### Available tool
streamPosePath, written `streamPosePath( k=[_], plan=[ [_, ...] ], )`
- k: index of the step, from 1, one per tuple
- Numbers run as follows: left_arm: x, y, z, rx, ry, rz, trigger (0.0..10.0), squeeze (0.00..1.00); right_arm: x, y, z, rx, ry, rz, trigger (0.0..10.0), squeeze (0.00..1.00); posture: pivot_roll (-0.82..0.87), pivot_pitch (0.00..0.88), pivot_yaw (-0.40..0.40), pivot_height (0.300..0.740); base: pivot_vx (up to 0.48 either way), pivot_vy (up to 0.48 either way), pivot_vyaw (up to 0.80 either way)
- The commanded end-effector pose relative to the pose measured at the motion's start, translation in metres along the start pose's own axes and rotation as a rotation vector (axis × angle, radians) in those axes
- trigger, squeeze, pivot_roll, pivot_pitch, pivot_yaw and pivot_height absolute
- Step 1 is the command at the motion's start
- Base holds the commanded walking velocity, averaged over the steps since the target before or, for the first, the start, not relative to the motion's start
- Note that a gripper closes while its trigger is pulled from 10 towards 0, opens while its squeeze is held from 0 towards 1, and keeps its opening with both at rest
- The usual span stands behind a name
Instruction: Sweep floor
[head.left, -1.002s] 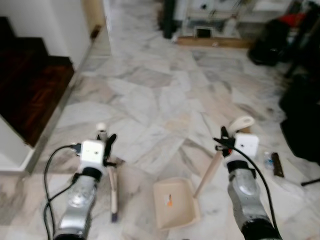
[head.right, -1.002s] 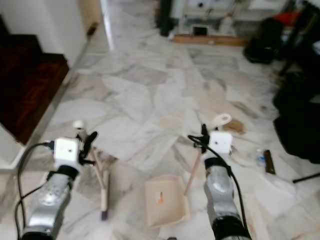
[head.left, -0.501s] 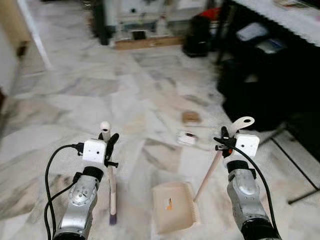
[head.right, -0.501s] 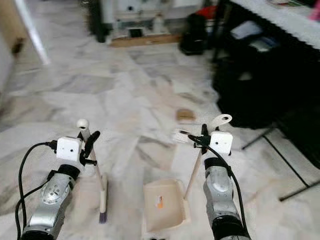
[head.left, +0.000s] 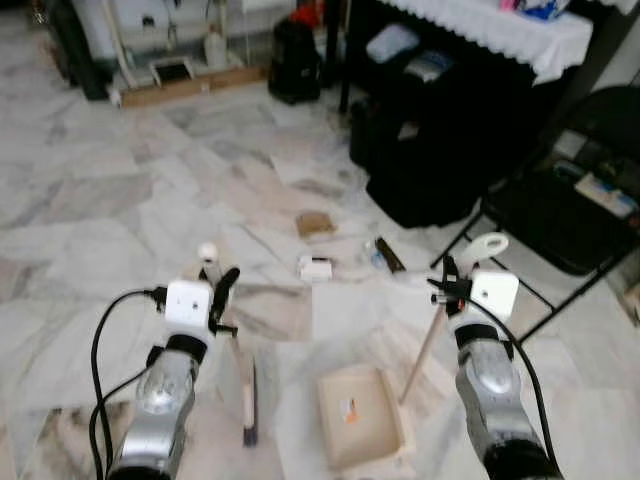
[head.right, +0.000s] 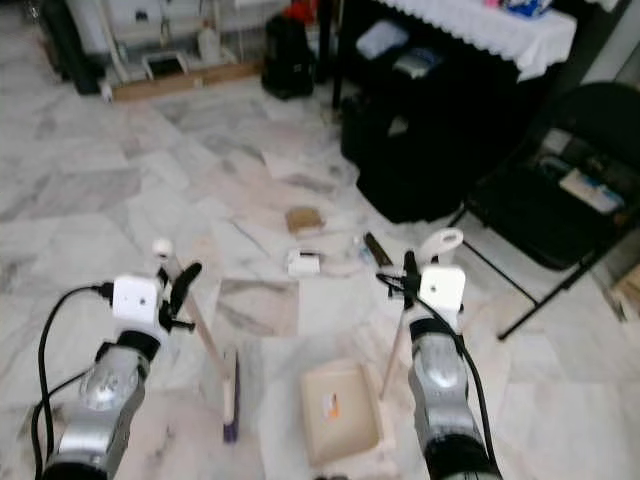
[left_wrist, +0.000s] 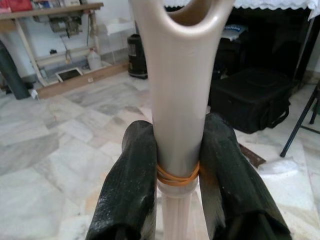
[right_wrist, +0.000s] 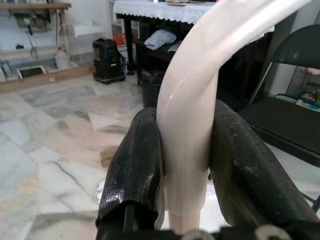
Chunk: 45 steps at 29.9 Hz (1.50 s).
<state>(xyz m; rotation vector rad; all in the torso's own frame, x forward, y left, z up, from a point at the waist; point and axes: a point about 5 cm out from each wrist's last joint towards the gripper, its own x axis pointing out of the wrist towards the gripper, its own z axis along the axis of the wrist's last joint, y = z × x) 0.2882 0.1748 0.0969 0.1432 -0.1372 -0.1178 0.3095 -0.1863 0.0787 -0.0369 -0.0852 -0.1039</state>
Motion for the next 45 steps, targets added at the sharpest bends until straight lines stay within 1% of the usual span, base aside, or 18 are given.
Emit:
streamPosePath(
  k=[1, 4, 11, 35, 45],
  plan=[
    [0.0010, 0.0037, 0.0062, 0.020, -0.027, 0.003, 10.0, 0.00, 0.0047, 0.0010, 0.0121, 0.009, -0.061, -0.001, 10.0, 0.00, 0.00, 0.073, -0.017, 0.740, 0.000, 0.000, 0.00],
    [0.0011, 0.0038, 0.0059, 0.025, -0.022, 0.005, 10.0, 0.00, 0.0046, 0.0010, 0.0122, 0.009, -0.061, -0.001, 10.0, 0.00, 0.00, 0.073, -0.017, 0.740, 0.000, 0.000, 0.00],
    [0.0015, 0.0045, 0.0060, 0.026, -0.021, 0.010, 10.0, 0.00, 0.0050, 0.0013, 0.0131, 0.006, -0.066, -0.001, 10.0, 0.00, 0.00, 0.081, -0.017, 0.740, 0.285, 0.000, 0.00],
    [0.0014, 0.0055, 0.0056, 0.031, -0.020, 0.016, 10.0, 0.00, 0.0051, 0.0032, 0.0144, 0.007, -0.075, 0.003, 10.0, 0.00, 0.00, 0.080, -0.017, 0.740, 0.346, 0.000, 0.00],
    [0.0017, 0.0053, 0.0053, 0.031, -0.020, 0.016, 10.0, 0.00, 0.0051, 0.0043, 0.0142, 0.012, -0.073, 0.005, 10.0, 0.00, 0.00, 0.068, -0.017, 0.740, 0.354, 0.000, 0.00]
  ],
)
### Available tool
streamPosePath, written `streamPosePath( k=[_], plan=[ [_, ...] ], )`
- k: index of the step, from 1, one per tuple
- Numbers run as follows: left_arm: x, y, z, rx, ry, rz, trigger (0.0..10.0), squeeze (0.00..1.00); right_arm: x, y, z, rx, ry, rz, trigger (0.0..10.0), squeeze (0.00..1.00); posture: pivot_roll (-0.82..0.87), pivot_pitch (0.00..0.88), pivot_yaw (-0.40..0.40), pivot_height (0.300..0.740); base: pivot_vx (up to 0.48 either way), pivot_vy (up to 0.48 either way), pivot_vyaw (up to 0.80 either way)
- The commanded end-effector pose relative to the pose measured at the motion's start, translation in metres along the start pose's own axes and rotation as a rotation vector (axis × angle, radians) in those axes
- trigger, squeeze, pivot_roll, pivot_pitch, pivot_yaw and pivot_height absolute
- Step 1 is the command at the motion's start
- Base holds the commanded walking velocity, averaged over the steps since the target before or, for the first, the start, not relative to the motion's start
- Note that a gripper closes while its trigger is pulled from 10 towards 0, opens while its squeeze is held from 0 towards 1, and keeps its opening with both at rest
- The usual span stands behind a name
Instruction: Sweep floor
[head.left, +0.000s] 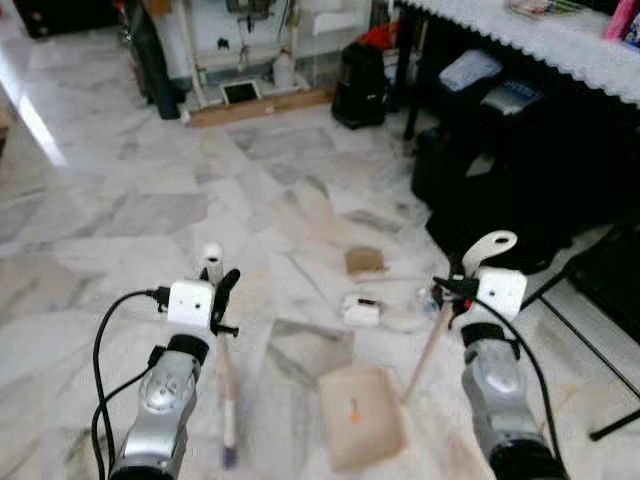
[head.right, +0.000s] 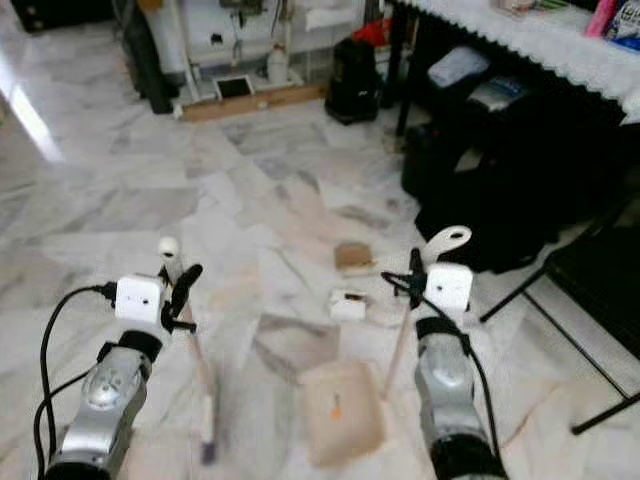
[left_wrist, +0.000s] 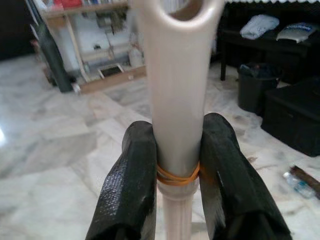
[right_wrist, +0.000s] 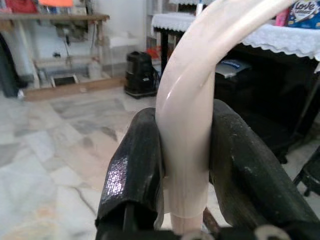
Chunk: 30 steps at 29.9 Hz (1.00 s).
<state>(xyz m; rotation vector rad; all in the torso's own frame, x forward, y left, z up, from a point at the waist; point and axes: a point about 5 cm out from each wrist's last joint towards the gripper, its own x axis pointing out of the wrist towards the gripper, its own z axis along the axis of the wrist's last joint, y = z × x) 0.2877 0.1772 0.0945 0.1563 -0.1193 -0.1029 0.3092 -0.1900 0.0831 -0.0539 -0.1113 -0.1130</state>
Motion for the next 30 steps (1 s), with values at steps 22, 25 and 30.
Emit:
streamPosePath(
  k=[22, 25, 30],
  plan=[
    [0.0035, 0.0031, 0.0082, 0.024, -0.039, -0.003, 10.0, 0.00, 0.0046, 0.0113, 0.0095, 0.036, -0.047, 0.020, 10.0, 0.00, 0.01, 0.046, -0.012, 0.740, 0.354, 0.000, 0.00],
    [0.0039, 0.0033, 0.0086, 0.025, -0.040, -0.002, 10.0, 0.00, 0.0050, 0.0112, 0.0098, 0.036, -0.048, 0.020, 10.0, 0.00, 0.01, 0.053, -0.012, 0.740, 0.352, 0.000, 0.00],
    [0.0040, 0.0036, 0.0086, 0.025, -0.039, 0.001, 10.0, 0.00, 0.0051, 0.0106, 0.0099, 0.033, -0.048, 0.017, 10.0, 0.00, 0.01, 0.056, -0.012, 0.740, 0.352, 0.000, 0.00]
  ],
)
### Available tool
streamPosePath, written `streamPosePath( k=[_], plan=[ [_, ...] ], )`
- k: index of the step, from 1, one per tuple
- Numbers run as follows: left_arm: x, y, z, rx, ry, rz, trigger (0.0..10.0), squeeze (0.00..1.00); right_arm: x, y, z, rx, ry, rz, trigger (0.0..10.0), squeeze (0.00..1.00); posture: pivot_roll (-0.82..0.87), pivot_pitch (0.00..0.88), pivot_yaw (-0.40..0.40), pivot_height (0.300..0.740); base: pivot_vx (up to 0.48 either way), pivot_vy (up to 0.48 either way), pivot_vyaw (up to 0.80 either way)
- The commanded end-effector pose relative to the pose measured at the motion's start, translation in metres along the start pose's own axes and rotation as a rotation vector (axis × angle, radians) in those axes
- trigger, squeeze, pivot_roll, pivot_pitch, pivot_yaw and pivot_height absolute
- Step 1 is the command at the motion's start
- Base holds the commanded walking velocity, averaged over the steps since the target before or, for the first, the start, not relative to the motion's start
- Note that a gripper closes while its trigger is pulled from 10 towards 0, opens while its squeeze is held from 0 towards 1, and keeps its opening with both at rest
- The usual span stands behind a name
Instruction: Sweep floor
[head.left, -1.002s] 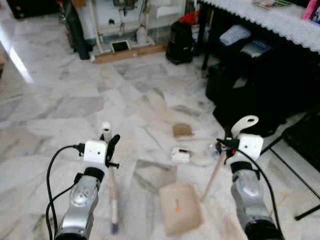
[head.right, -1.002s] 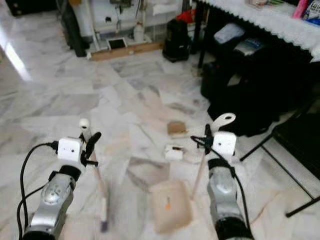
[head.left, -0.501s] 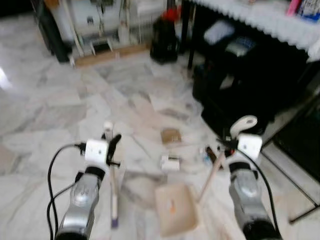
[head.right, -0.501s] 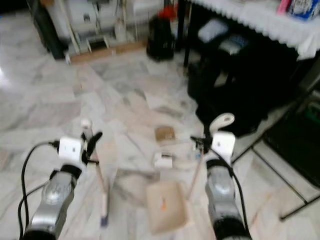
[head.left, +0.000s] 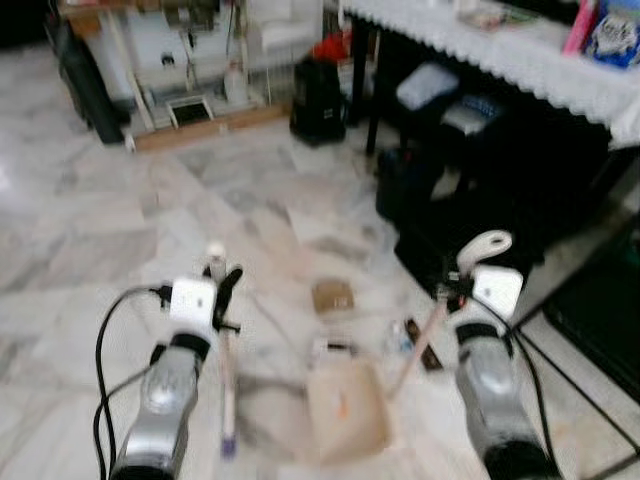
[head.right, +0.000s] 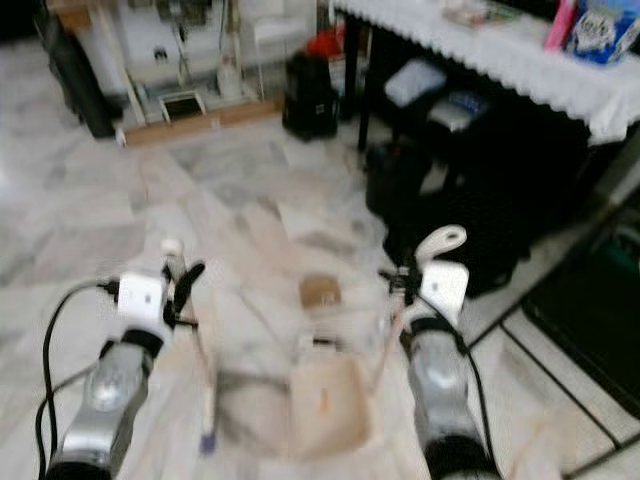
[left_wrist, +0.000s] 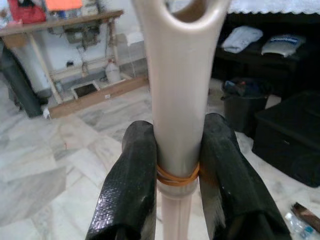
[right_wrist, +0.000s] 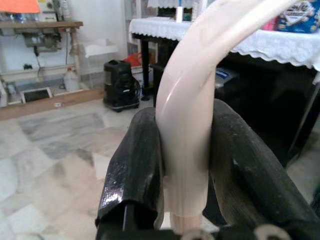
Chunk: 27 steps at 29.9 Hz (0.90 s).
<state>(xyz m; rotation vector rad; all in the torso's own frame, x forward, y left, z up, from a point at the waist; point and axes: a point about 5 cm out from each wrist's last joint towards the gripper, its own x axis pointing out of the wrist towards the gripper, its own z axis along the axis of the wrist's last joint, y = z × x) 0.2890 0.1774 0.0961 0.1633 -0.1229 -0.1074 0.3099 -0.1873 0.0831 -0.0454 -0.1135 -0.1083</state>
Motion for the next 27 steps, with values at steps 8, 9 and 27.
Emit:
streamPosePath(
  k=[8, 9, 27],
  plan=[
    [0.0027, 0.0037, 0.0073, 0.019, -0.036, 0.010, 10.0, 0.00, 0.0051, 0.0082, 0.0102, 0.027, -0.047, 0.014, 10.0, 0.00, 0.01, 0.065, -0.014, 0.740, 0.352, 0.000, 0.00],
    [0.0026, 0.0037, 0.0072, 0.019, -0.035, 0.011, 10.0, 0.00, 0.0050, 0.0082, 0.0101, 0.028, -0.047, 0.014, 10.0, 0.00, 0.01, 0.065, -0.014, 0.740, 0.352, 0.000, 0.00],
    [0.0028, 0.0050, 0.0077, 0.021, -0.034, 0.015, 10.0, 0.00, 0.0052, 0.0076, 0.0107, 0.027, -0.049, 0.010, 10.0, 0.00, 0.01, 0.078, -0.012, 0.740, 0.352, 0.000, 0.00]
  ],
)
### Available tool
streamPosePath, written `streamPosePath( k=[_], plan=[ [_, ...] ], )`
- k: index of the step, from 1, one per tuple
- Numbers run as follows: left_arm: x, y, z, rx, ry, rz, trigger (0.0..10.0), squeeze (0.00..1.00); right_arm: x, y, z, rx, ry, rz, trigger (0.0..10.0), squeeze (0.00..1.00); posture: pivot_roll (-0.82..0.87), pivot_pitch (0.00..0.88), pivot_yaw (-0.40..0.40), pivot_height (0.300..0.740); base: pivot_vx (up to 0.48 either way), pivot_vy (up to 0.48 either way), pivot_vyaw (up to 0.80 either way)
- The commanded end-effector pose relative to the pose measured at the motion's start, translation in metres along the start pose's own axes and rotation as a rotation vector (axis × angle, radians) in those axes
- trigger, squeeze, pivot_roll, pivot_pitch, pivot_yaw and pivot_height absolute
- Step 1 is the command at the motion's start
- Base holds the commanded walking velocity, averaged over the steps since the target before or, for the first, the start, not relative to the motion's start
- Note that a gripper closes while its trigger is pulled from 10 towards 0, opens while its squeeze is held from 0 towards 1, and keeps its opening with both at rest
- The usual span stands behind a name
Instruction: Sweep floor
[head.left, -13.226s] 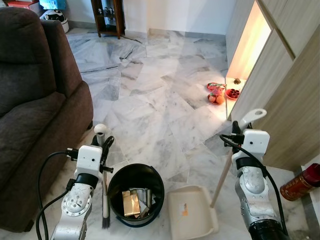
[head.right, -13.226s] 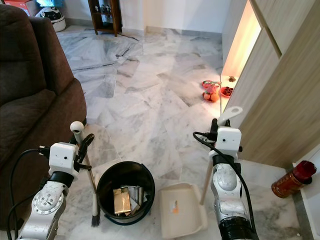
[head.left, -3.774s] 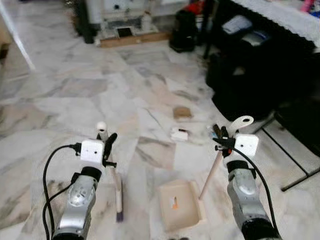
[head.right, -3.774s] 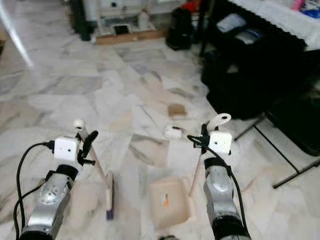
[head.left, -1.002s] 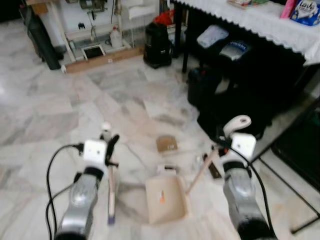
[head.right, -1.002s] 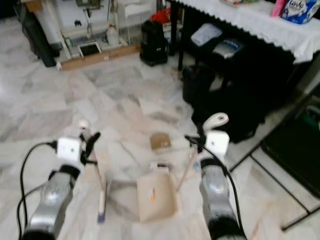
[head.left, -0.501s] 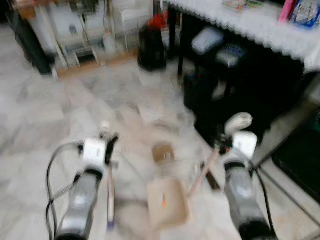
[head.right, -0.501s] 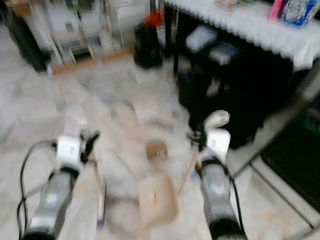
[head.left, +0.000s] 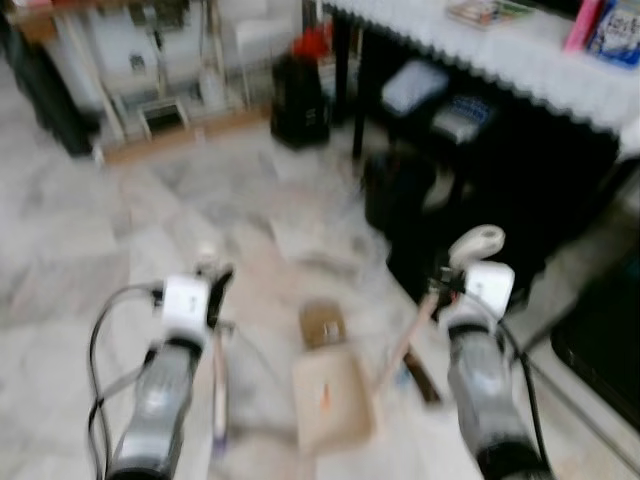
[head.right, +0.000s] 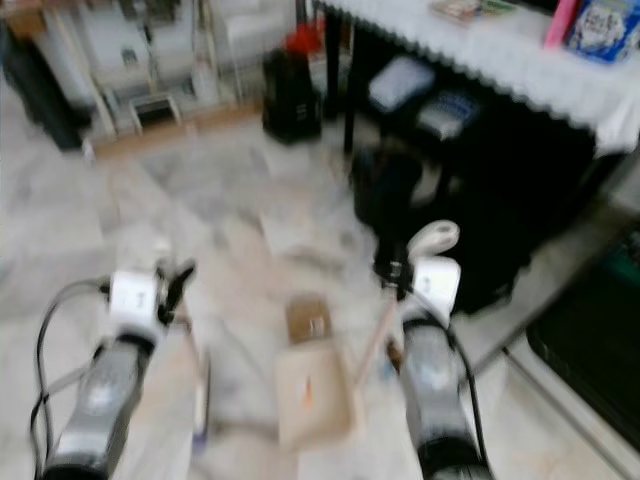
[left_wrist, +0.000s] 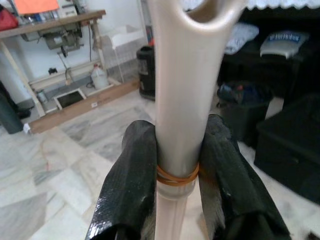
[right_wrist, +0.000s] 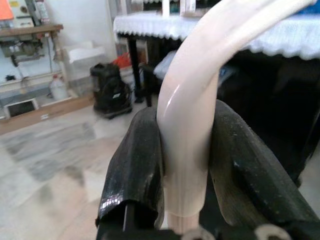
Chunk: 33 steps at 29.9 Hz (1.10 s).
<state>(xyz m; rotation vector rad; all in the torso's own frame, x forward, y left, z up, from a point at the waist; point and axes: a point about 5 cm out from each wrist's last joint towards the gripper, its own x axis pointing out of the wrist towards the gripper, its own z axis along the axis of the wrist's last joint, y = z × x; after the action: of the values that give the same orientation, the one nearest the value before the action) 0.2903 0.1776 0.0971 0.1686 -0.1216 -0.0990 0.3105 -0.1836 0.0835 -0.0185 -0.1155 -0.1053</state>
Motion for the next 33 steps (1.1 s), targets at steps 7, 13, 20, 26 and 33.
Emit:
streamPosePath(
  k=[7, 13, 20, 26, 33],
  plan=[
    [0.0010, 0.0043, 0.0073, 0.002, -0.042, 0.002, 10.0, 0.00, 0.0048, 0.0040, 0.0103, -0.003, -0.049, 0.006, 10.0, 0.00, 0.01, 0.082, -0.012, 0.740, 0.131, 0.000, 0.00],
    [0.0007, 0.0039, 0.0068, 0.003, -0.037, -0.001, 10.0, 0.00, 0.0046, 0.0023, 0.0102, -0.006, -0.049, 0.003, 10.0, 0.00, 0.01, 0.082, -0.012, 0.740, 0.000, 0.000, 0.00],
    [0.0006, 0.0033, 0.0055, 0.000, -0.029, -0.011, 10.0, 0.00, 0.0046, 0.0010, 0.0097, -0.030, -0.049, -0.001, 10.0, 0.00, 0.01, 0.083, -0.010, 0.740, 0.000, 0.000, 0.00],
    [0.0005, 0.0023, 0.0048, -0.003, -0.023, -0.019, 10.0, 0.00, 0.0039, -0.0001, 0.0085, -0.079, -0.047, 0.001, 10.0, 0.00, 0.01, 0.082, -0.009, 0.740, 0.000, 0.000, 0.00],
    [0.0003, 0.0015, 0.0044, -0.008, -0.020, -0.027, 10.0, 0.00, 0.0029, -0.0016, 0.0059, -0.170, -0.040, -0.010, 10.0, 0.00, 0.01, 0.080, -0.009, 0.740, 0.000, 0.000, 0.00]
  ],
)
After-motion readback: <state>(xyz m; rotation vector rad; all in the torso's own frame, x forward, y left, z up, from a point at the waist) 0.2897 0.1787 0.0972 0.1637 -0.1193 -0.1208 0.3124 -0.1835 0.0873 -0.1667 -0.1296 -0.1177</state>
